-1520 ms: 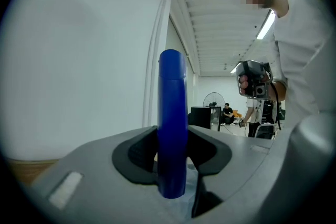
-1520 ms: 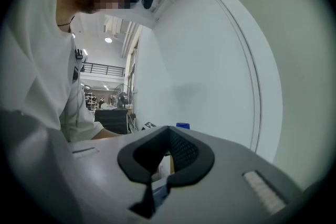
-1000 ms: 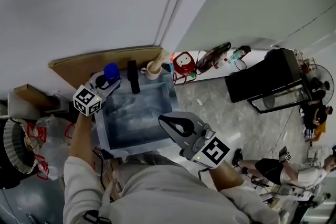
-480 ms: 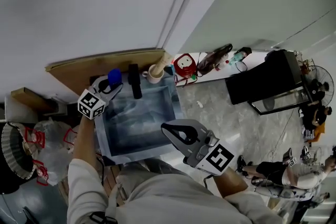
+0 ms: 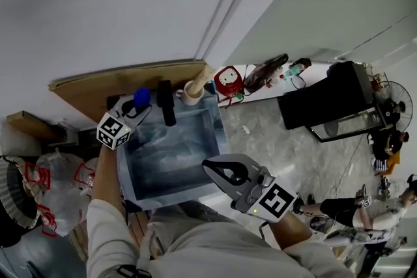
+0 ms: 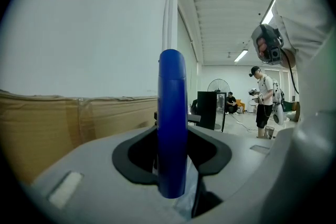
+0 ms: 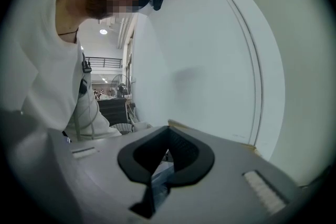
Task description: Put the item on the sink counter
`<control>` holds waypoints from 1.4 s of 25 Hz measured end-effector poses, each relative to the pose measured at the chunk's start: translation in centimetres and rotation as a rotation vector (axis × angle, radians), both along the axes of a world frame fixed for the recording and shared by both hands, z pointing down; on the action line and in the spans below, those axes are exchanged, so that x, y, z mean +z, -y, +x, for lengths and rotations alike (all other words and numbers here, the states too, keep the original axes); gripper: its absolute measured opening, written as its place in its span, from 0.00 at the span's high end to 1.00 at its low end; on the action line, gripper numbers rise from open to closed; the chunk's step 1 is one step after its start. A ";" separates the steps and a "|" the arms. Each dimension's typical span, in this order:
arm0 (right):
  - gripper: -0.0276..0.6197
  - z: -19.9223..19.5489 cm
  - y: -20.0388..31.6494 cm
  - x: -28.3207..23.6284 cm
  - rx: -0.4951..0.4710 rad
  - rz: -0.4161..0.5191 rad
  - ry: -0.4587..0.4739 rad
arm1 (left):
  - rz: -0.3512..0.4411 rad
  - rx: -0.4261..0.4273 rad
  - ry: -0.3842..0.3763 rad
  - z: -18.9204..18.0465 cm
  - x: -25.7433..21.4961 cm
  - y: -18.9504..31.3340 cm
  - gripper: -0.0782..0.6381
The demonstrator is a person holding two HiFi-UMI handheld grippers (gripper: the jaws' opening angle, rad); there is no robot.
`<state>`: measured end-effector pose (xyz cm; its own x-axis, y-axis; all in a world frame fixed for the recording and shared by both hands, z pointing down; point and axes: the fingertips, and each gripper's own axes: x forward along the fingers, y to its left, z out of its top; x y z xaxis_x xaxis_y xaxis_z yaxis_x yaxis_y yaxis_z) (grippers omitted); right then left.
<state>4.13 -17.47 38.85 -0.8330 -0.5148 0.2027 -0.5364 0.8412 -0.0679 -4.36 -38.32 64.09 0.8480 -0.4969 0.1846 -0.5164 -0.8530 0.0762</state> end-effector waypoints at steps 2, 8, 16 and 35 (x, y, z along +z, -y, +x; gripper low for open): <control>0.95 0.1 0.1 0.5 0.000 -0.006 -0.007 | -0.002 -0.003 0.005 0.1 0.8 0.2 0.67; 0.95 0.1 0.5 2.0 -0.006 -0.030 -0.021 | -0.010 -0.018 0.010 -0.3 2.7 0.9 0.67; 0.95 -0.8 1.7 3.3 -0.027 -0.040 -0.016 | -0.010 -0.027 0.009 -0.4 4.3 1.7 0.67; 0.95 -4.7 5.7 6.3 -0.125 -0.029 -0.016 | -0.027 -0.030 0.007 -0.3 6.9 2.0 0.67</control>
